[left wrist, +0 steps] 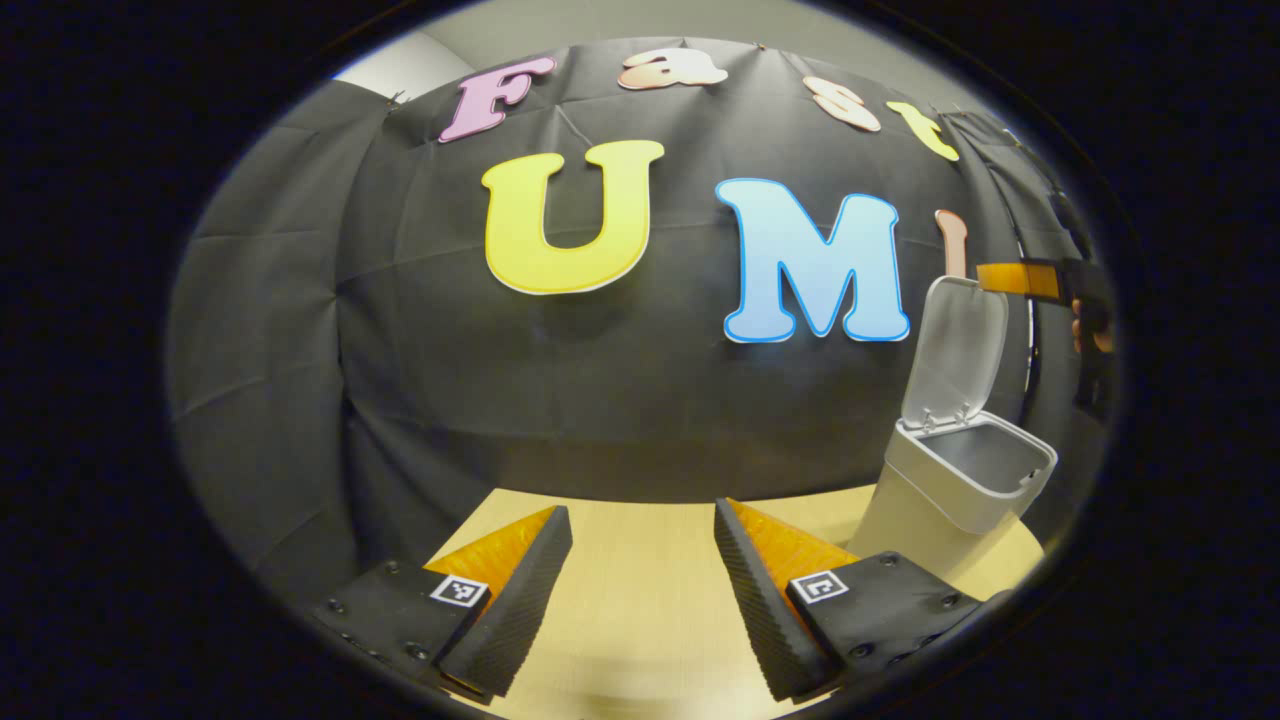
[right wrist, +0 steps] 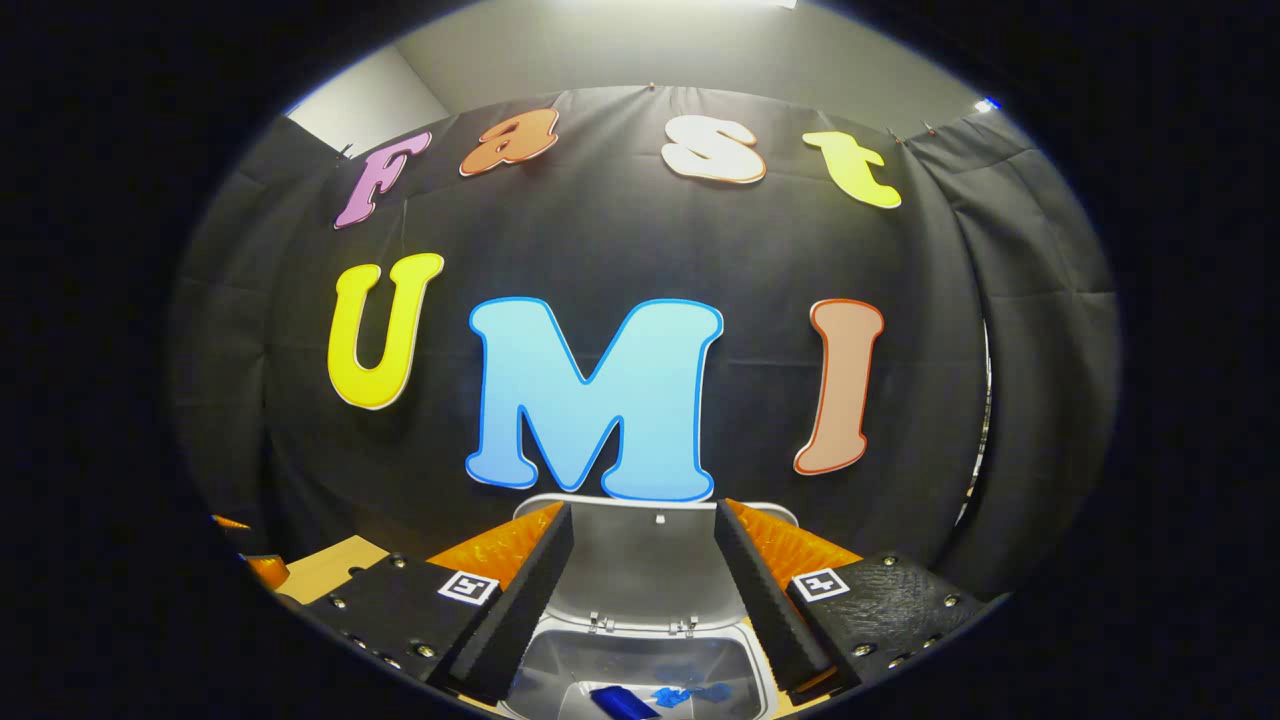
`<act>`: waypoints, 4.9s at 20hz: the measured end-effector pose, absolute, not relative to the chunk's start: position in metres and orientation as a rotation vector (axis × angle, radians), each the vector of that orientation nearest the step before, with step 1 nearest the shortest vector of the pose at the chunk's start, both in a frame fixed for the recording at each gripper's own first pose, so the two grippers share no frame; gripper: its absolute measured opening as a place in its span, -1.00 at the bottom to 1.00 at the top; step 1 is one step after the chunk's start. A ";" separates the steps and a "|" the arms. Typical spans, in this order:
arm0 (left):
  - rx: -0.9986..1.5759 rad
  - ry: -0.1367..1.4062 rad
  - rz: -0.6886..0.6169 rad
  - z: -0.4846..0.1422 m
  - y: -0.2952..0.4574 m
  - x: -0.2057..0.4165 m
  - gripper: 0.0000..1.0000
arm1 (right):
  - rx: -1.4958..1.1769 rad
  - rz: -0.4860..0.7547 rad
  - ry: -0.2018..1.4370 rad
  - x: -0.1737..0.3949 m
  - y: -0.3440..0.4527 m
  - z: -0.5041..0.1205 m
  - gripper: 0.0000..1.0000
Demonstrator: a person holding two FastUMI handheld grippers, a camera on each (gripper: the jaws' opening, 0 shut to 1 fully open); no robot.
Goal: Press the lid of the desktop garbage bin to open it, pick up the crumpled paper on the desktop and throw it into the bin, then pick up the pop can on the desktop and drop it into the bin, and finally close the garbage bin lid.
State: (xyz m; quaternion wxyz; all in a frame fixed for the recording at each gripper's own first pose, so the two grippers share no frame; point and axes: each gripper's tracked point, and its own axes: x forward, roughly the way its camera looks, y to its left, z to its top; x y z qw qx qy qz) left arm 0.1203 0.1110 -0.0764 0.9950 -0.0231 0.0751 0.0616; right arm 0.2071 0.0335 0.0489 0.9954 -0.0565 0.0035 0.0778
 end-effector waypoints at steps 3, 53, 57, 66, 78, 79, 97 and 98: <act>-0.043 0.152 0.128 -0.077 0.113 0.121 0.87 | -0.111 0.147 -0.015 0.220 0.035 0.060 0.77; -0.061 0.154 0.067 -0.076 0.057 0.098 0.87 | -0.095 0.163 0.372 0.103 0.011 -0.127 0.84; -0.065 0.157 0.061 -0.078 0.053 0.101 0.88 | -0.085 0.164 0.358 0.101 0.010 -0.129 0.84; -0.069 0.160 0.049 -0.080 0.049 0.101 0.87 | -0.066 0.160 0.284 0.098 0.010 -0.137 0.87; -0.062 0.108 0.068 -0.054 0.059 0.090 0.87 | -0.036 0.153 0.278 0.095 0.015 -0.113 0.84; -0.066 0.092 0.064 -0.046 0.058 0.088 0.87 | -0.034 0.149 0.253 0.092 0.016 -0.102 0.84; -0.035 -0.065 -0.136 0.057 -0.085 0.002 0.79 | -0.063 0.172 -0.048 -0.041 0.013 0.039 0.82; -0.032 -0.069 -0.133 0.059 -0.098 -0.002 0.80 | -0.062 0.179 -0.055 -0.043 0.001 0.042 0.82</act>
